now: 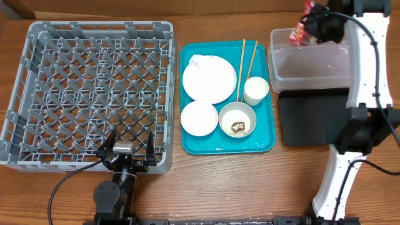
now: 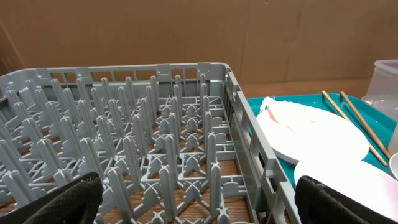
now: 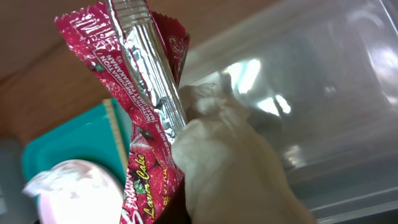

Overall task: Sort waste into correct bins and load items into the dishwasher
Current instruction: 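Reach right gripper back to the plate and grasp remaining tissue, then carry the tissue right and release it into the clear bin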

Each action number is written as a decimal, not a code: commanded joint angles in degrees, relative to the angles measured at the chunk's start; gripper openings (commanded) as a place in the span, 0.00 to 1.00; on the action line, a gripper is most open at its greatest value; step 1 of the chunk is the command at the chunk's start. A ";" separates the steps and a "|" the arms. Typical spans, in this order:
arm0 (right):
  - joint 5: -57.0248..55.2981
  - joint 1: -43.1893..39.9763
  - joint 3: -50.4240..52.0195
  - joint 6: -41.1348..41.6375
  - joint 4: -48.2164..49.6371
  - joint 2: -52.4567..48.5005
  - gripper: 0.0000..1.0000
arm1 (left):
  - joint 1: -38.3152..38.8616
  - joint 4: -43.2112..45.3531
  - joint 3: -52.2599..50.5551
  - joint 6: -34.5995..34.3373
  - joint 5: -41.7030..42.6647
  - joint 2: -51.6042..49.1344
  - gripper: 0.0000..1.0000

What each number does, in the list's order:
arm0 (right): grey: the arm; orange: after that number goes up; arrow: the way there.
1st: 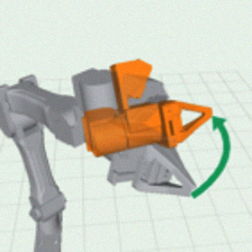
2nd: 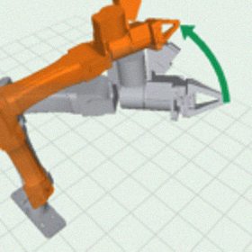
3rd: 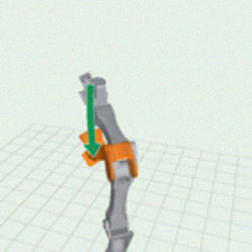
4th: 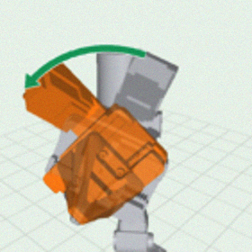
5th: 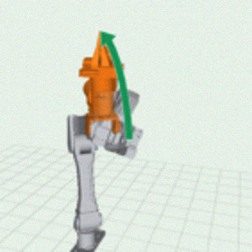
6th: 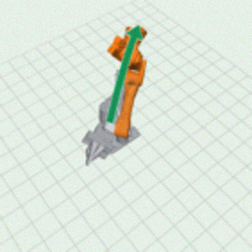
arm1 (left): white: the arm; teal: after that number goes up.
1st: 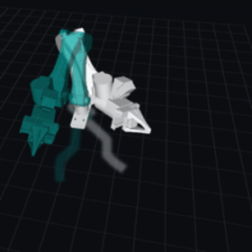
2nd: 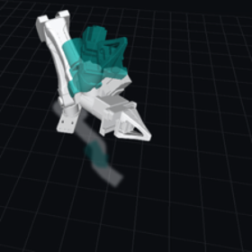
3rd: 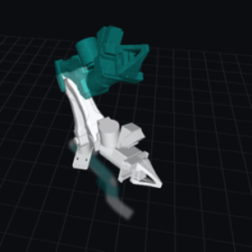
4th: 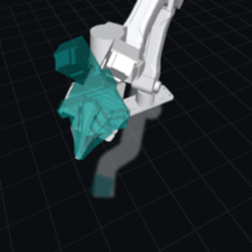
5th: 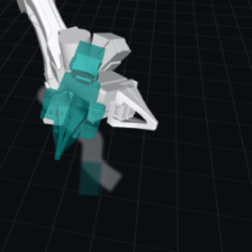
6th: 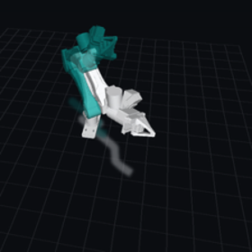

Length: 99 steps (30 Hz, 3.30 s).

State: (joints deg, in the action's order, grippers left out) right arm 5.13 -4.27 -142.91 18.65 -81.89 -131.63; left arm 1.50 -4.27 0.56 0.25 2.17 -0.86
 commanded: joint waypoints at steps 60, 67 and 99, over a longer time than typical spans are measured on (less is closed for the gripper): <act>-6.71 32.92 11.08 -13.07 22.34 -18.18 0.56 | -0.02 -0.02 -0.28 1.03 0.22 0.55 1.00; -6.67 32.92 8.96 -11.15 19.04 -17.86 0.04 | -0.02 -0.02 -0.28 1.03 0.22 0.55 1.00; 1.22 0.72 -5.29 -2.38 -7.63 -2.25 0.71 | -0.02 0.00 -0.28 1.03 0.22 0.55 1.00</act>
State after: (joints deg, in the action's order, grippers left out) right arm 3.03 -3.90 -142.56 18.37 -88.42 -137.78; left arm 1.50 -4.29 0.56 0.25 2.17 -0.86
